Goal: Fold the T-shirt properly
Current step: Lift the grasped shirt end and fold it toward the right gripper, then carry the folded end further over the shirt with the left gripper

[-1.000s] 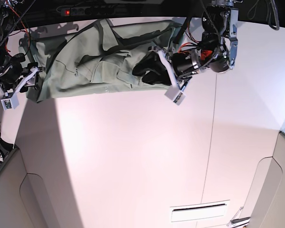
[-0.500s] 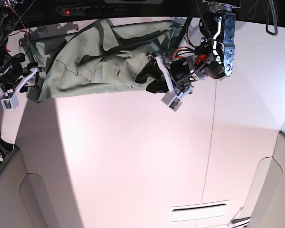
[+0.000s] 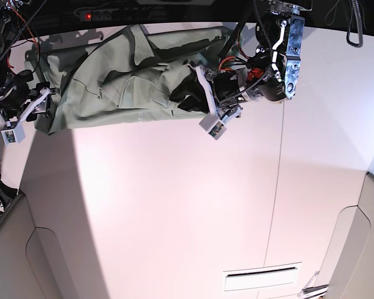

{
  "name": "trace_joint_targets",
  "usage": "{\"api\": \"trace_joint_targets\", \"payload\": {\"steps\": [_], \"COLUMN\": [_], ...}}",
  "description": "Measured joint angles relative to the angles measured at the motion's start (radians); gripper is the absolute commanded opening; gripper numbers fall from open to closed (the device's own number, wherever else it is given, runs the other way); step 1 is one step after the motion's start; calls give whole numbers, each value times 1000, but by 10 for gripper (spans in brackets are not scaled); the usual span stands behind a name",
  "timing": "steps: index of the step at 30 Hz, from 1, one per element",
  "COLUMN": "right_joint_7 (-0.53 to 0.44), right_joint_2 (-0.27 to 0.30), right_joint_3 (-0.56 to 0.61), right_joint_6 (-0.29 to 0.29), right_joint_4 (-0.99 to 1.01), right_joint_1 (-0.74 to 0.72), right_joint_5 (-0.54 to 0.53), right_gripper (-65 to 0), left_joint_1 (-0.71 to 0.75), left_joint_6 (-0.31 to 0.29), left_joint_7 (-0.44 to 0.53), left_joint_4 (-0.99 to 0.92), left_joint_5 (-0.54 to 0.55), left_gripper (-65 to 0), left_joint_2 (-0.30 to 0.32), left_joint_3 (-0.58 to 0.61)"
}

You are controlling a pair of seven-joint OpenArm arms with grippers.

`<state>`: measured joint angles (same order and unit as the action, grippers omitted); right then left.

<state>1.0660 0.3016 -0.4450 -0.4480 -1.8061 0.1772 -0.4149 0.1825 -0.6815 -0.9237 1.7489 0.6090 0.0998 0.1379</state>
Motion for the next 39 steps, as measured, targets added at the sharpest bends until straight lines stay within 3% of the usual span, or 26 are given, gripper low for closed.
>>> {"api": "trace_joint_targets", "payload": {"steps": [3, 15, 24, 29, 31, 37, 39], "right_joint_7": [0, 0, 0, 0, 0, 0, 0], "right_joint_2": [0, 0, 0, 0, 0, 0, 0], "right_joint_3": [0, 0, 0, 0, 0, 0, 0], "right_joint_6": [0, 0, 0, 0, 0, 0, 0], "right_joint_4": [0, 0, 0, 0, 0, 0, 0], "right_joint_1": [0, 0, 0, 0, 0, 0, 0], "right_joint_5": [0, 0, 0, 0, 0, -2, -3], "right_gripper": [-355, -355, -355, -355, -355, -355, -355], "left_joint_1": [0, 10, 150, 150, 150, 104, 78], "left_joint_6": [0, 0, -5, -5, -5, -4, 27], "left_joint_7": [0, -126, -138, -84, -55, 31, 39], "left_joint_4": [0, 198, 246, 246, 246, 245, 246], "left_joint_5": [11, 171, 219, 216, 179, -65, -116], "left_gripper": [-650, -650, -650, -650, -650, -650, -650], "left_joint_2": [0, 0, 0, 0, -4, -52, -52], "left_joint_3": [-1, -3, 0, 38, 80, 212, 232]}}
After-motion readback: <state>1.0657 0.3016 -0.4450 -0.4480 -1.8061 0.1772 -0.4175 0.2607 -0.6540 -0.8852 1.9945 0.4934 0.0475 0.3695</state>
